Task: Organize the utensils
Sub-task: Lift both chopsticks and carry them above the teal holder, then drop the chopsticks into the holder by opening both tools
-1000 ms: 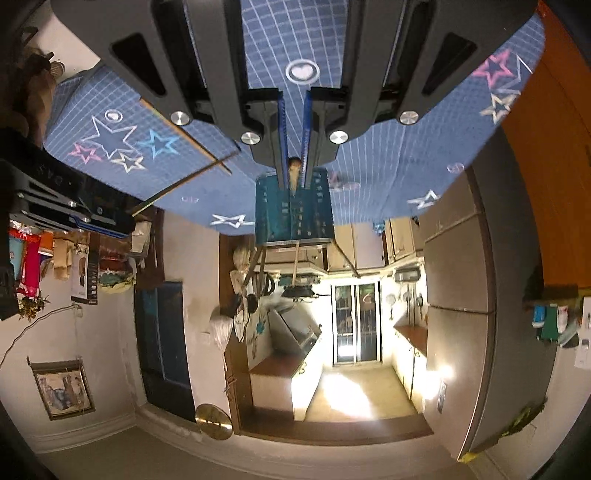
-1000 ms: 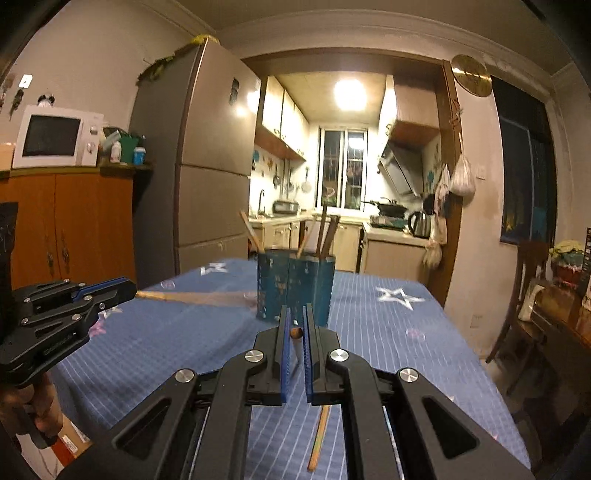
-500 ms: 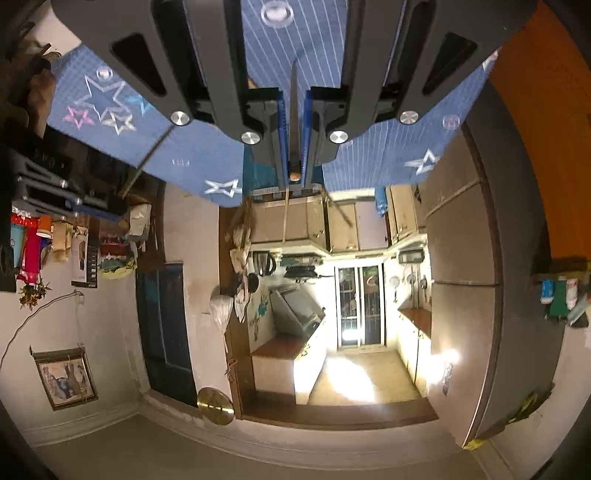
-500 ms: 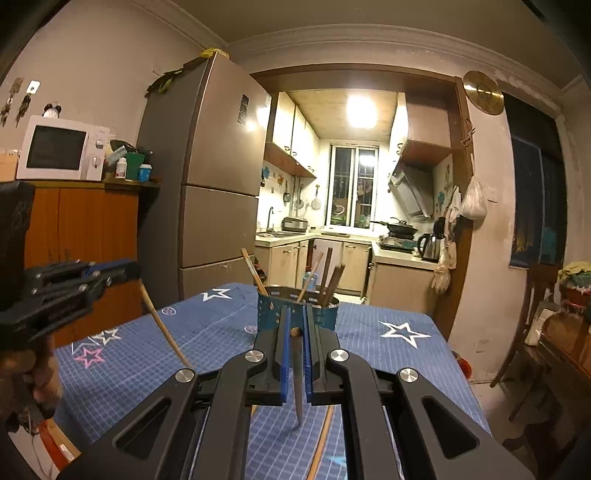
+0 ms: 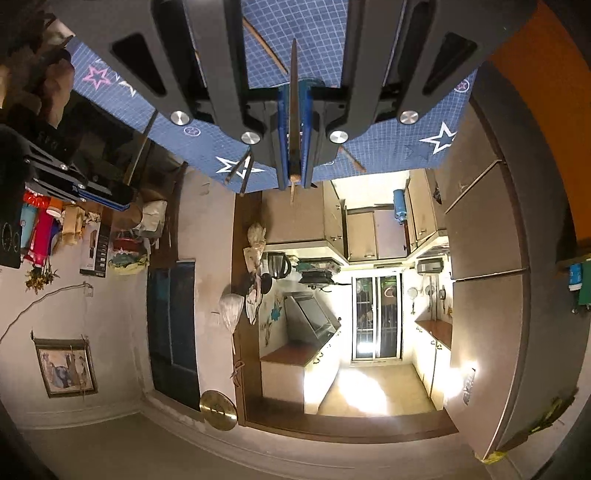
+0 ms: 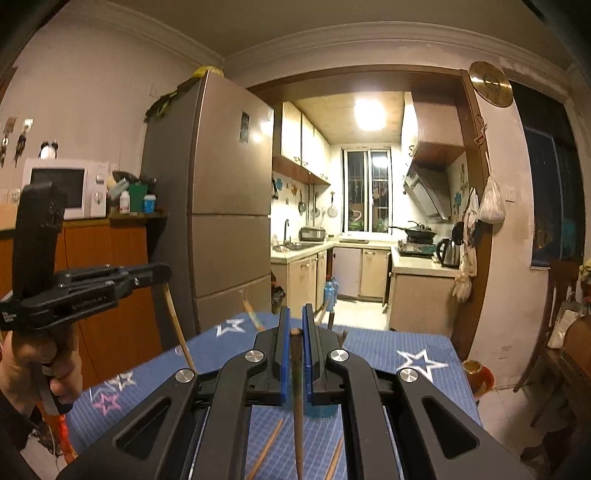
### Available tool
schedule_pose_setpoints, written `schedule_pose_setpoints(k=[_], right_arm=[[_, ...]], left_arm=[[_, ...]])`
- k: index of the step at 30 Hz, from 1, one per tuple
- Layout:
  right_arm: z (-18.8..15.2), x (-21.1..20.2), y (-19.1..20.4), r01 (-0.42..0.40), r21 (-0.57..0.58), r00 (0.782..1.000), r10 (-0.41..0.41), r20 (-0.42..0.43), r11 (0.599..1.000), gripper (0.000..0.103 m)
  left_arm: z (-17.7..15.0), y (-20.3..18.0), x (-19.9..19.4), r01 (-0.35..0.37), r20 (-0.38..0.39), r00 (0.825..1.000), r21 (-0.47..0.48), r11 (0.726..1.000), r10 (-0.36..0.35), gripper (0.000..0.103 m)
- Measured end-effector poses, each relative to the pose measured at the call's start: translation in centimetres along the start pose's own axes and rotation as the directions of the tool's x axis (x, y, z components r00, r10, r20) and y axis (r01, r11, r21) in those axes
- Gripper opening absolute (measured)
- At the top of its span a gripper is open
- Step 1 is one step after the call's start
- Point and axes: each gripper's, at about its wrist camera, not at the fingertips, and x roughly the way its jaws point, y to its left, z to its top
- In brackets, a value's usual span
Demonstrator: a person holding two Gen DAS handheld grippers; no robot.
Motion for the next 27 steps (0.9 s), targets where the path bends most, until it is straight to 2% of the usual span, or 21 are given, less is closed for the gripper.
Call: schedule_pose_setpoints(k=[9,21,27], right_arm=[[5.8,2.7,-1.7,-0.005,0.026,0.999,0.004,0.051,1.000,0.007],[12.1,8.0,-2.1,-0.017,0.019,0.993,0.015,0.115,1.000,0.007],[12.4,12.4,-2.7,-0.014,0.034,0.996,0.011,0.089,0.999,0.007]], left_arm=[[3.8,0.8,2.5,0.017,-0.050,0.999,-0.032,0.999,-0.018,0.005],[9.0,2.1,5.8,-0.045,0.014,0.999,-0.065,0.997,0.046,0.005],[10.2,2.2,8.4,-0.064,0.041,0.997,-0.055,0.996,0.067,0.005]])
